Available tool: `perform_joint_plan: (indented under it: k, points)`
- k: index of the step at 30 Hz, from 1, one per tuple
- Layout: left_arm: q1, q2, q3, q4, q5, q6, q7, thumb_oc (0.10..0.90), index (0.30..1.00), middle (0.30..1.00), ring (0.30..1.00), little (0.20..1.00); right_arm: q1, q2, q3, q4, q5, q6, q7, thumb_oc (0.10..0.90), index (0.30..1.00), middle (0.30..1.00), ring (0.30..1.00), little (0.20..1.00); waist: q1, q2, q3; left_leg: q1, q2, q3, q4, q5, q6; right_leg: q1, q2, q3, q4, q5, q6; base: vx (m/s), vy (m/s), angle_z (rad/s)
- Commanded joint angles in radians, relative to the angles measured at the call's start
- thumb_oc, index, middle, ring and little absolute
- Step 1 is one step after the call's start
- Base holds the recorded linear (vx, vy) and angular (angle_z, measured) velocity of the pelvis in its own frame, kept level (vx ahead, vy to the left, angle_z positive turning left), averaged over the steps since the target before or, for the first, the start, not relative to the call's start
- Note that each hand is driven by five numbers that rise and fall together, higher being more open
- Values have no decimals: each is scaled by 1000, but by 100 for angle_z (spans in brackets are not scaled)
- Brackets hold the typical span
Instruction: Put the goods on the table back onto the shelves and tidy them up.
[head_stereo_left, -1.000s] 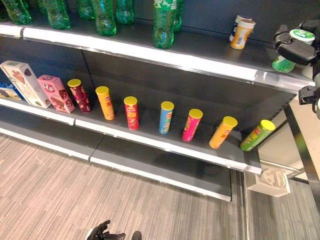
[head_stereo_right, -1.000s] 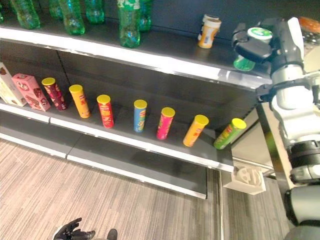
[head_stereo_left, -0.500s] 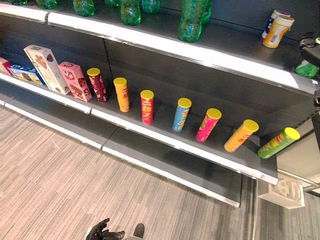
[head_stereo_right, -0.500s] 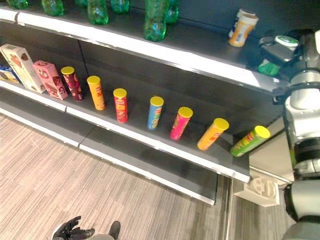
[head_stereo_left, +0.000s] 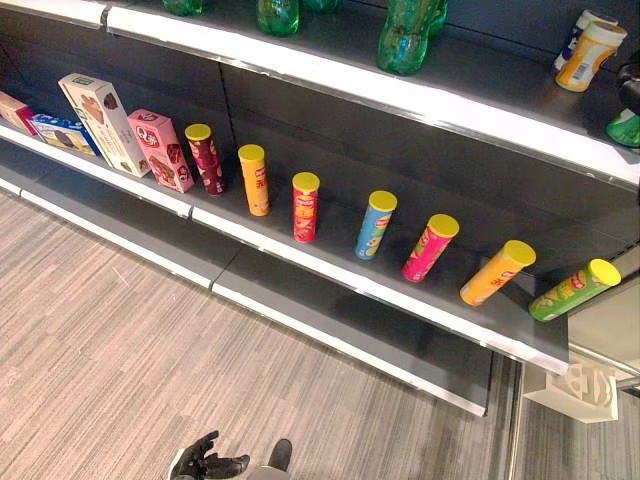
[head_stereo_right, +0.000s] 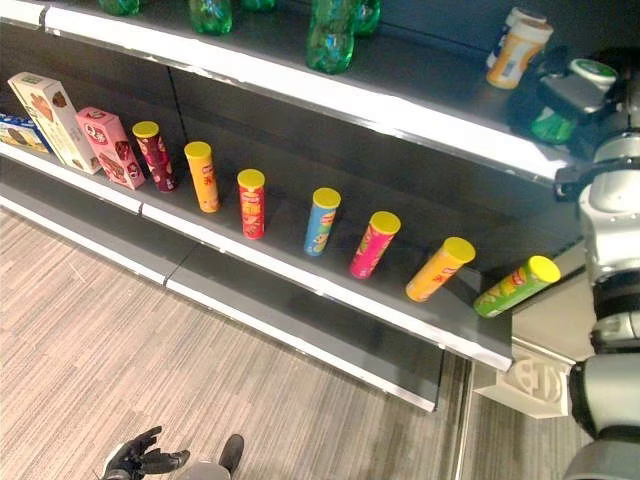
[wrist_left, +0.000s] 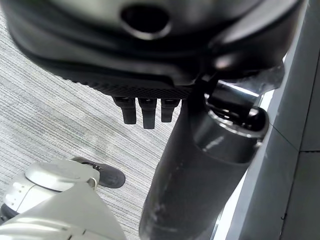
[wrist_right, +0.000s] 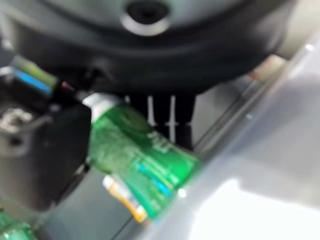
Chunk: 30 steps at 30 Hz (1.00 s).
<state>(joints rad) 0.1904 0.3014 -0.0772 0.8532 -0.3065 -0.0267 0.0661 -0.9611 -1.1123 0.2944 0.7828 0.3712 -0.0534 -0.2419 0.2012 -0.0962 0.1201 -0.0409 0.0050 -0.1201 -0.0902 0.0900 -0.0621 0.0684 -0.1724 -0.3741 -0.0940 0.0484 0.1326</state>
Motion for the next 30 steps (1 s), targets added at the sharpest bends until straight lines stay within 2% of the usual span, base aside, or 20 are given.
perform_joint_plan:
  k: [1,19,25,30]
  points:
    - [-14,80,-37,-19,-8,-52,30,800,900,900,900,900,-214,-45,34,22,-11,-60,-50,800,900,900,900,900,20,-40,-61,5,14,4,3,-92,-31,35,-59,10,20,-31,57,0,0,0]
    - [-27,75,-43,-3,-5,-37,28,800,900,900,900,900,-154,-4,-52,-70,60,-84,-70,800,900,900,900,900,1,-50,-69,28,20,19,3,-108,-28,45,-58,18,15,-29,61,-2,1,-1]
    - [-33,74,-48,1,-6,-34,28,800,900,900,900,900,-123,40,-97,-83,145,-101,-60,800,900,900,900,900,0,-54,-70,29,24,25,3,-111,-28,41,-55,27,15,-28,60,-2,1,-1]
    - [-40,73,-50,7,-13,-30,30,800,900,900,900,900,-136,78,-77,-72,215,-94,-33,800,900,900,900,900,-5,-59,-69,32,25,30,3,-112,-28,39,-52,32,14,-27,59,-9,2,-3]
